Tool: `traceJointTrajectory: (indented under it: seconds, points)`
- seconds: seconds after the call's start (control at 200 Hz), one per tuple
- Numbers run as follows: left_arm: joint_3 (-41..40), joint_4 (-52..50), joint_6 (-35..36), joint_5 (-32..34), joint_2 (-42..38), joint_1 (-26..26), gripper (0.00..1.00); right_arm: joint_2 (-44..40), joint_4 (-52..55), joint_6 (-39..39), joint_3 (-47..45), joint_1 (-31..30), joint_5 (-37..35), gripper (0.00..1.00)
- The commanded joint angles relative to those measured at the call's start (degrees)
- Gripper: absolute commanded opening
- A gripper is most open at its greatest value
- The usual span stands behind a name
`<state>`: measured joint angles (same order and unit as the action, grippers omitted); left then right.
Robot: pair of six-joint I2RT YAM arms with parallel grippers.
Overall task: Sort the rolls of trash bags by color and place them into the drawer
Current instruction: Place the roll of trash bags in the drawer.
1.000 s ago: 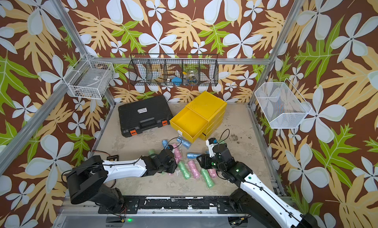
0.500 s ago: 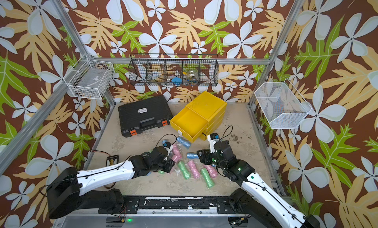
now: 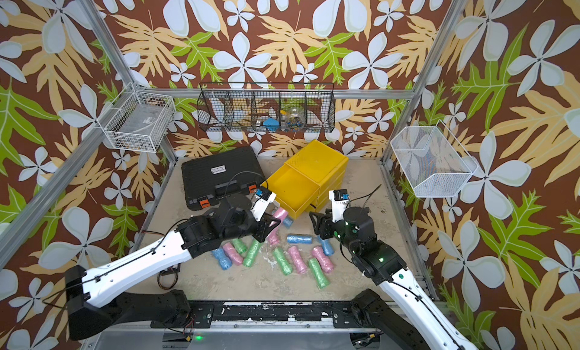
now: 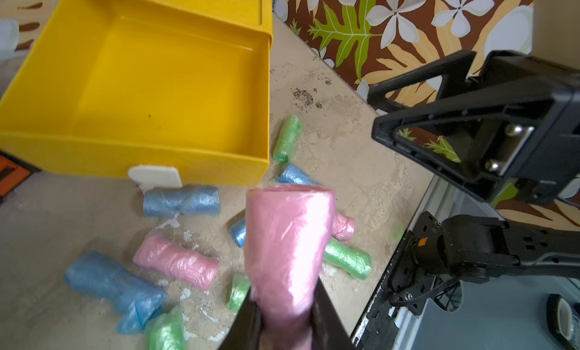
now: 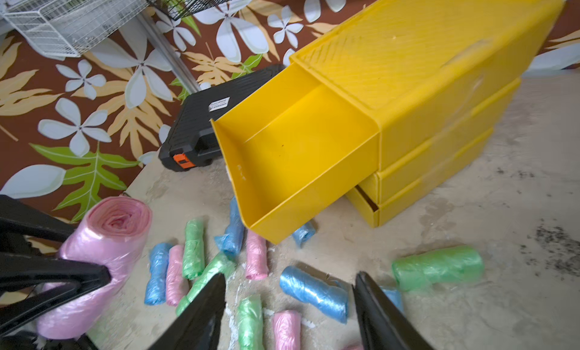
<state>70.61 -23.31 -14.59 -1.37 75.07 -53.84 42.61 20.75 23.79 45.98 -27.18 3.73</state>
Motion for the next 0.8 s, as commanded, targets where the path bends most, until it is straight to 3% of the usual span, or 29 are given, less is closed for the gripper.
traceJointTrajectory:
  seconds: [0.0, 0.135, 0.355, 0.516, 0.796]
  points:
    - [9.4, -3.4, 7.4, 1.1, 7.5, 0.2, 0.22, -1.0, -2.9, -0.9, -0.1, 3.7, 3.3, 0.67]
    - [22.5, -7.3, 9.1, 0.4, 19.1, 2.0, 0.21, -1.3, -4.2, -0.9, -1.5, 6.9, 5.7, 0.67]
    - [34.2, -8.7, 10.1, -0.8, 30.6, 4.1, 0.21, -2.3, -4.5, -0.6, -3.1, 8.0, 6.2, 0.67]
    - [36.8, -8.7, 10.1, -1.4, 34.1, 5.1, 0.21, -2.4, -3.7, -1.2, -2.7, 8.2, 6.6, 0.67]
    - [33.3, -8.1, 9.2, -2.9, 33.7, 6.4, 0.24, -2.1, -3.4, -2.3, -1.3, 8.7, 5.3, 0.67]
